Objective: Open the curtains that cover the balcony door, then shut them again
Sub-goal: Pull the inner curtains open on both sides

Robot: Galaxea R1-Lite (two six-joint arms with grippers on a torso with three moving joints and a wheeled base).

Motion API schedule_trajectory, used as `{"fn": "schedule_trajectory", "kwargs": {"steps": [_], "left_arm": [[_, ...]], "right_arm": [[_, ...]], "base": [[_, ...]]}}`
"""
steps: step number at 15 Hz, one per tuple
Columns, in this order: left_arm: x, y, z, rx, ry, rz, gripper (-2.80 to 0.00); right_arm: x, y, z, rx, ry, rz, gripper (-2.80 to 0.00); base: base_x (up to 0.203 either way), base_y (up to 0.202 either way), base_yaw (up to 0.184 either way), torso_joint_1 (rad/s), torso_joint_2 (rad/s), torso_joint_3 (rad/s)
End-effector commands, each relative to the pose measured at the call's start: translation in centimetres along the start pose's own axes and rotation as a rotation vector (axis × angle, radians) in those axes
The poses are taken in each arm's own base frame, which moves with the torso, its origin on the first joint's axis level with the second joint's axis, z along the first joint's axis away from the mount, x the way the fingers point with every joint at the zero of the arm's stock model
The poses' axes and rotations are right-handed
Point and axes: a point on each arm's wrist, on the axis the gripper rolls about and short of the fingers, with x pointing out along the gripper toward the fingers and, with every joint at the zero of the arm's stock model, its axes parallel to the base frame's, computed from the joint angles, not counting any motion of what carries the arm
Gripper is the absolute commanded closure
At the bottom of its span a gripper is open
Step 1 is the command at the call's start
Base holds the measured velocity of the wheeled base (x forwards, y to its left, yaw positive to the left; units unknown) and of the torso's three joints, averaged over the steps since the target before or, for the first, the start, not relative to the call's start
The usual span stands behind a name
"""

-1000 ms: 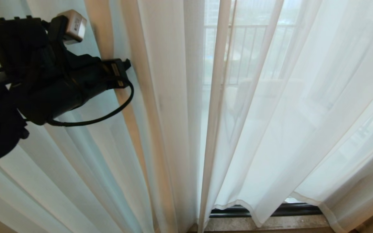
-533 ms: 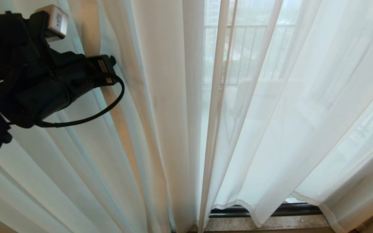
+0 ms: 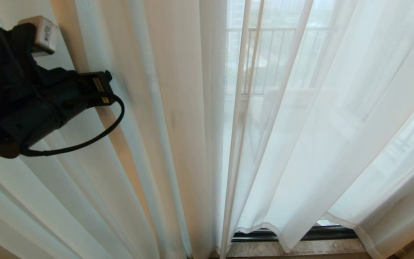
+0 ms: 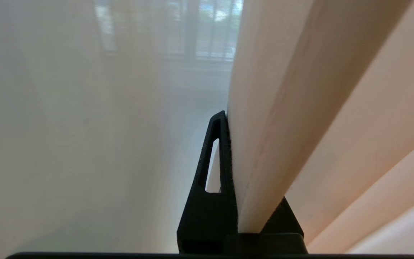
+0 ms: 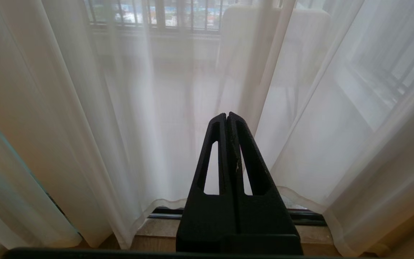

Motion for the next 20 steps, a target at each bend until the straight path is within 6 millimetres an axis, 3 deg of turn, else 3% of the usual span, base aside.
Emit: {"fn": "schedule_trajectory", "kwargs": {"steps": [1, 6, 9, 20], "left_arm": [[-0.5, 1.2, 0.0, 0.024, -0.023, 0.043, 0.0], [-1.4, 4.2, -0.2, 0.049, -0.042, 0.158, 0.0], [-2.2, 5.0, -0.6, 0.055, -0.032, 0.189, 0.0], [-2.3, 5.4, -1.1, 0.055, -0.018, 0.202, 0.0]], "right_arm": [[0.0, 0.0, 0.0, 0.0, 0.001, 0.001, 0.0], [0.0, 0.0, 0.0, -0.001, 0.001, 0.0, 0.0], [0.0, 0.0, 0.0, -0.001, 0.001, 0.0, 0.0], [0.0, 0.0, 0.0, -0.001, 0.001, 0.0, 0.0]], "base": [[0.0, 0.0, 0.0, 0.0, 0.0, 0.0], [0.0, 0.0, 0.0, 0.0, 0.0, 0.0], [0.0, 0.0, 0.0, 0.0, 0.0, 0.0], [0.0, 0.0, 0.0, 0.0, 0.0, 0.0]]}}
